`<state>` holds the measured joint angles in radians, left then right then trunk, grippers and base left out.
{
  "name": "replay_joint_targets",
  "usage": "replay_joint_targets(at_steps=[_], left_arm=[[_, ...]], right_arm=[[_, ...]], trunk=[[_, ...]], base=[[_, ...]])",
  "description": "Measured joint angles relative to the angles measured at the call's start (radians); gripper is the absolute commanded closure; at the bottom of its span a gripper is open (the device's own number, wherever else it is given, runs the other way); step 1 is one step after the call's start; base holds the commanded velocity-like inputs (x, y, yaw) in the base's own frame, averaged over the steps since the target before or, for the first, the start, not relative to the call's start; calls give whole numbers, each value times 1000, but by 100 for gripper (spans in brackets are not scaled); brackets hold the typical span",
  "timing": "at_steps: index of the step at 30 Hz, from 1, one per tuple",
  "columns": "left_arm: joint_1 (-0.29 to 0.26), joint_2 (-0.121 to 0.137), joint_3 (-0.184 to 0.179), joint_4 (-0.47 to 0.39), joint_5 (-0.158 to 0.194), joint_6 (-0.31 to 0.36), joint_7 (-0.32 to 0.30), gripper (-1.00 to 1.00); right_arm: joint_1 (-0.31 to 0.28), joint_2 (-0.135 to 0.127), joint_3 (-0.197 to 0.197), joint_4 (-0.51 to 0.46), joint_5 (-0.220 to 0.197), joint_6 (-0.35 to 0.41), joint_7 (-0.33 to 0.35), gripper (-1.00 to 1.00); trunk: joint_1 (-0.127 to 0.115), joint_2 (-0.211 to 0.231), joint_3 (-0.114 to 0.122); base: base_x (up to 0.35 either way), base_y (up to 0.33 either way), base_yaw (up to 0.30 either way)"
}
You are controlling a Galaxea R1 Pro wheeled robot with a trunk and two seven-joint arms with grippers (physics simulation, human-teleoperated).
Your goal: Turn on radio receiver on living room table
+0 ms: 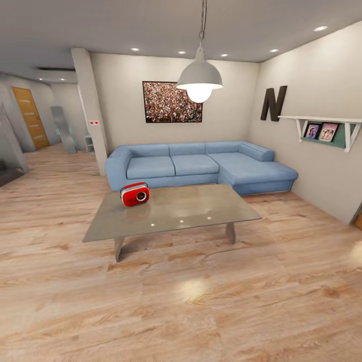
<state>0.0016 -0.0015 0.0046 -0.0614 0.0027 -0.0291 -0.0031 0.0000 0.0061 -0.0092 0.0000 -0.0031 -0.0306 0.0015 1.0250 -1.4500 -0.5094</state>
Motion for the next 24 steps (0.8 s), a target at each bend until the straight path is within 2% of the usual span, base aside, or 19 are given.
replay_joint_targets(at_steps=[10, 24], left_arm=[[0, 0, 0, 0, -1, 0, 0, -100], [0, 1, -1, -1, -1, 0, 0, -100]], right_arm=[[0, 0, 0, 0, 0, -3, 0, -100], [0, 0, 5, 0, 1, -2, 1, -100]], trunk=[[0, 0, -4], [0, 0, -5]], base=[[0, 0, 242], [0, 0, 20]])
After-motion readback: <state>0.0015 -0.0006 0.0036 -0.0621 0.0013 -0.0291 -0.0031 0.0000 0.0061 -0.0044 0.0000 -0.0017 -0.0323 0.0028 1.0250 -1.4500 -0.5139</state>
